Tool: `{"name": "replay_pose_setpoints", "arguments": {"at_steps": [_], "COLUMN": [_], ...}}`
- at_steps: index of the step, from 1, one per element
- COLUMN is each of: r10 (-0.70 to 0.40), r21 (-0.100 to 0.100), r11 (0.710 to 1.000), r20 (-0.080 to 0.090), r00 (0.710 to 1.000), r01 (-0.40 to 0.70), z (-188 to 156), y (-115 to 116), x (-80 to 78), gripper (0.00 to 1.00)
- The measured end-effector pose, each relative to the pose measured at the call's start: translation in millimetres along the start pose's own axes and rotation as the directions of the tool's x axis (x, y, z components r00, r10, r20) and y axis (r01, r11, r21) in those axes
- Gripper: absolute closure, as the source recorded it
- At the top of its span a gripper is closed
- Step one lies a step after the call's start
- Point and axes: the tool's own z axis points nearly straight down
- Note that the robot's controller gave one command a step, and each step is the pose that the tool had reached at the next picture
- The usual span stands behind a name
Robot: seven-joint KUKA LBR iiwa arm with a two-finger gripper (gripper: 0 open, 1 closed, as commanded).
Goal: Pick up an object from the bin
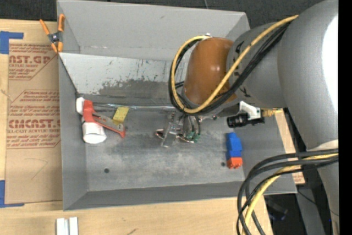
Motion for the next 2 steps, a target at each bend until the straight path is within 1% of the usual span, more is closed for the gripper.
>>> {"name": "replay_pose_setpoints", "arguments": {"at_steps": [1, 2], "r10": [0.000, 0.000], "r21": [-0.002, -0.004], "r11": [1.000, 1.000], "r20": [0.007, 0.009], "r00": [1.000, 1.000], "r01": [0.000, 0.000], "z": [-17.8, -26.4], "y": [0.8, 1.2], "x": [-1.7, -2.3], "gripper": [1.00, 1.00]}}
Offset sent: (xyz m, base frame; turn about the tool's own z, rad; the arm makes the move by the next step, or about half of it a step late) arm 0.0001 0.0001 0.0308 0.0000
